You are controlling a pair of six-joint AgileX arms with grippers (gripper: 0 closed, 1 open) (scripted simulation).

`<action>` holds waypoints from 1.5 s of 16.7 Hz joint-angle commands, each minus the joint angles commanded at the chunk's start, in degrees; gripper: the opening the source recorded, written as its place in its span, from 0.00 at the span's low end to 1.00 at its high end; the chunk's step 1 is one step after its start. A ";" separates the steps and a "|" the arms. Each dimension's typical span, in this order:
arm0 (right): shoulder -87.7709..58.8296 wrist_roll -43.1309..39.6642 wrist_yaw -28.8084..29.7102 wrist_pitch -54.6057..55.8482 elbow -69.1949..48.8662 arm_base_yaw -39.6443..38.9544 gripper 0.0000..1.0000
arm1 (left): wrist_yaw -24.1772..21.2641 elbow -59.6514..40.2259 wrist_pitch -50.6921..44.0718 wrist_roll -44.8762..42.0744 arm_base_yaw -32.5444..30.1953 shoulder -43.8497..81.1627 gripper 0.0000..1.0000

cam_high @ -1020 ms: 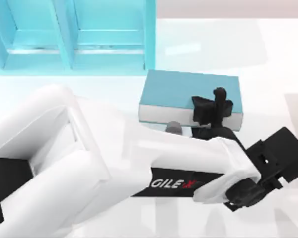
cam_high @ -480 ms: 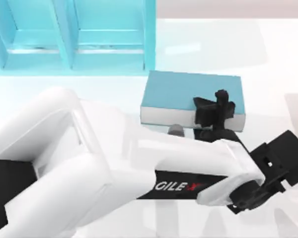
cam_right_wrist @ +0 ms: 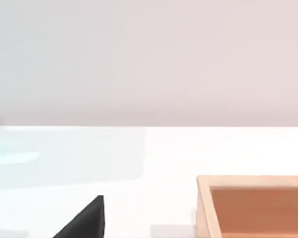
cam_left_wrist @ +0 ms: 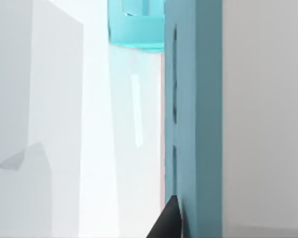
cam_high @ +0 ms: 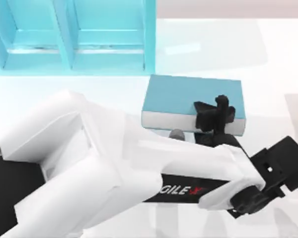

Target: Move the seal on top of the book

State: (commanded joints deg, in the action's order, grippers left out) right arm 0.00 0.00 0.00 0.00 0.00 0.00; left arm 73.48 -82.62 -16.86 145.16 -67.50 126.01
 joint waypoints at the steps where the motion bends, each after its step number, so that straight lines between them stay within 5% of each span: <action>1: 0.00 0.00 0.00 0.00 0.00 0.00 1.00 | -0.02 0.29 0.91 0.03 0.02 0.45 0.00; 8: 0.00 0.00 0.00 0.00 0.00 0.00 1.00 | -0.05 1.50 3.70 -0.16 -0.01 2.18 0.00; 21: 0.00 0.00 0.00 0.00 0.00 0.00 1.00 | -0.05 1.50 3.70 -0.16 -0.01 2.18 0.98; 25: 0.00 0.00 0.00 0.00 0.00 0.00 1.00 | -0.05 1.50 3.70 -0.16 -0.01 2.18 1.00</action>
State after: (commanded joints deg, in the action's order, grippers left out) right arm 0.00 0.00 0.00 0.00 0.00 0.00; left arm 73.43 -81.12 -13.17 145.00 -67.51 128.19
